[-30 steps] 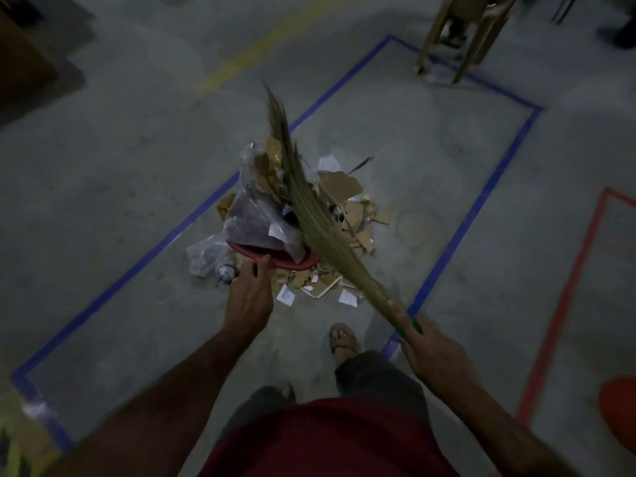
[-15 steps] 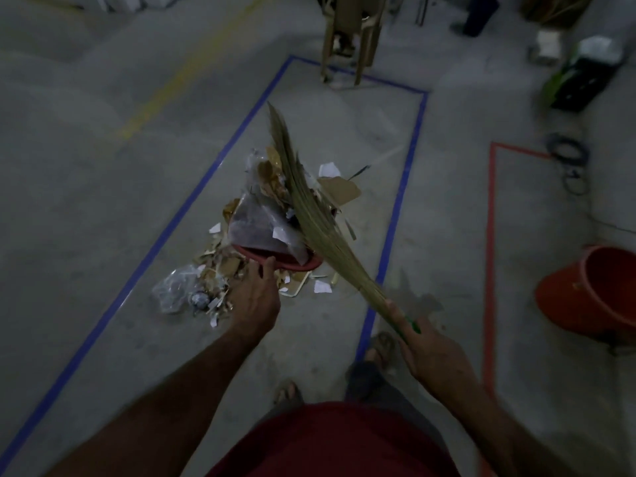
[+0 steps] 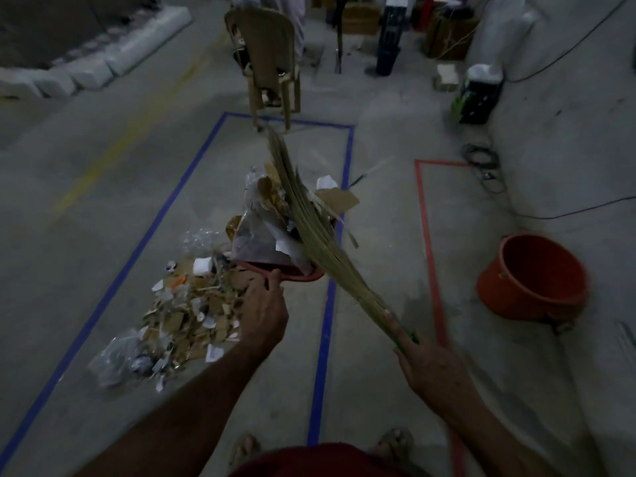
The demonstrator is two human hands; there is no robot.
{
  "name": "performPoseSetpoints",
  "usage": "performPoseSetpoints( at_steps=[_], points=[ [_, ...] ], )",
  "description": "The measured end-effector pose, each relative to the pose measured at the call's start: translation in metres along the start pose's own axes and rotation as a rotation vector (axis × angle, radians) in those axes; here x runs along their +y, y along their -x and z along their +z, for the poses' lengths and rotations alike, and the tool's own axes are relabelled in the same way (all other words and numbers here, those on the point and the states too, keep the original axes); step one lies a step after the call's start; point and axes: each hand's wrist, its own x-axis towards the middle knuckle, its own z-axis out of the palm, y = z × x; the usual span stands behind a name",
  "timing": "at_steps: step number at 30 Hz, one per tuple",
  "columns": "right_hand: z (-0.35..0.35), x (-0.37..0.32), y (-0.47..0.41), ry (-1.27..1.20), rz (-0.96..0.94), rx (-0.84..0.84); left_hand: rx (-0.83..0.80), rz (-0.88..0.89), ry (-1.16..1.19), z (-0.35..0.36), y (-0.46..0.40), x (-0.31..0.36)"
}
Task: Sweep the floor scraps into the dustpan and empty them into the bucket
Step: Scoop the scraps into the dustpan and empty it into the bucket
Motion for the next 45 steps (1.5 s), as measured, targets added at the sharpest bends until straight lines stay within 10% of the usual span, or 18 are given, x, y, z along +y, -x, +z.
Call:
performPoseSetpoints(
  at_steps=[11, 45],
  points=[
    [-0.056, 0.192, 0.03, 0.059, 0.074, 0.086, -0.089, 0.076, 0.108, 0.082, -0.032, 0.223],
    [-0.051, 0.588, -0.034, -0.124, 0.55, -0.215, -0.448, 0.306, 0.08, 0.351, -0.19, 0.599]
  ],
)
